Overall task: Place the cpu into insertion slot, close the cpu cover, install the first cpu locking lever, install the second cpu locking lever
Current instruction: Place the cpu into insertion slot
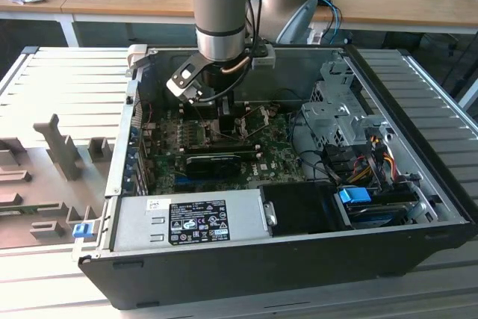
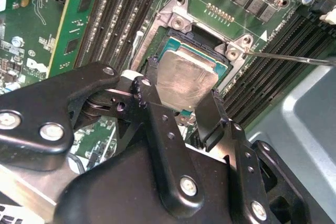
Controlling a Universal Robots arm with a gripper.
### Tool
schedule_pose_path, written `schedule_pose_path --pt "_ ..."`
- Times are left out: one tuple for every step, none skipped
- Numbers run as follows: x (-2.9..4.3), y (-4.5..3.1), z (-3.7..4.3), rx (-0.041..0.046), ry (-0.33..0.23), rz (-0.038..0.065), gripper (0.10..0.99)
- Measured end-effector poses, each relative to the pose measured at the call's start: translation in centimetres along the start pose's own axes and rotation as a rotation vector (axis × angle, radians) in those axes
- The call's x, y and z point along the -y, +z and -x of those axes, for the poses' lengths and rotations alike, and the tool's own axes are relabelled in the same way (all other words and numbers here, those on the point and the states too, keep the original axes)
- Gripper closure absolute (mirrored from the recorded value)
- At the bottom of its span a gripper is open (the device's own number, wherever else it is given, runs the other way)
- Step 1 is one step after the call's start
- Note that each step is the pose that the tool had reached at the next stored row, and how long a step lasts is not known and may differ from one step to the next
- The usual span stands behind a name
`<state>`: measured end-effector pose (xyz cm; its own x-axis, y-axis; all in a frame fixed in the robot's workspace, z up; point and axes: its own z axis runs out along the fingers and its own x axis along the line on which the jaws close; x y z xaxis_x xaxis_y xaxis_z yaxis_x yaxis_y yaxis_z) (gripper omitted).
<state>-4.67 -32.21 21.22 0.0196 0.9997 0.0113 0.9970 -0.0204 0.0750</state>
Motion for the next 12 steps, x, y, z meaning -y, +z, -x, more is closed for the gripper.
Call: schedule_pose_path --pt "-0.02 0.08 -0.04 0.0005 0.005 0.0 0.557" --pt "-0.02 0.14 -0.06 0.0006 0.008 -0.001 0.557" --pt "-0.02 0.26 -0.06 0.0006 0.008 -0.001 0.557" --pt "-0.01 0.39 -0.06 0.0006 0.008 -0.001 0.557" --pt "-0.05 0.48 -0.07 0.0022 0.008 -0.001 0.557" --pt "-0.07 0.55 -0.08 0.0039 0.008 -0.002 0.557" --pt "-0.09 0.6 -0.09 0.0055 0.008 -0.002 0.557" --pt "-0.11 0.72 -0.1 0.008 0.008 -0.002 0.557" --pt "-0.11 0.8 -0.1 0.0091 0.008 -0.002 0.557" --pt "-0.11 0.87 -0.1 0.0098 0.007 -0.002 0.557" --pt "-0.1 0.88 -0.09 0.0105 0.007 -0.002 0.557" --pt "-0.1 0.88 -0.09 0.0112 0.007 -0.002 0.557"
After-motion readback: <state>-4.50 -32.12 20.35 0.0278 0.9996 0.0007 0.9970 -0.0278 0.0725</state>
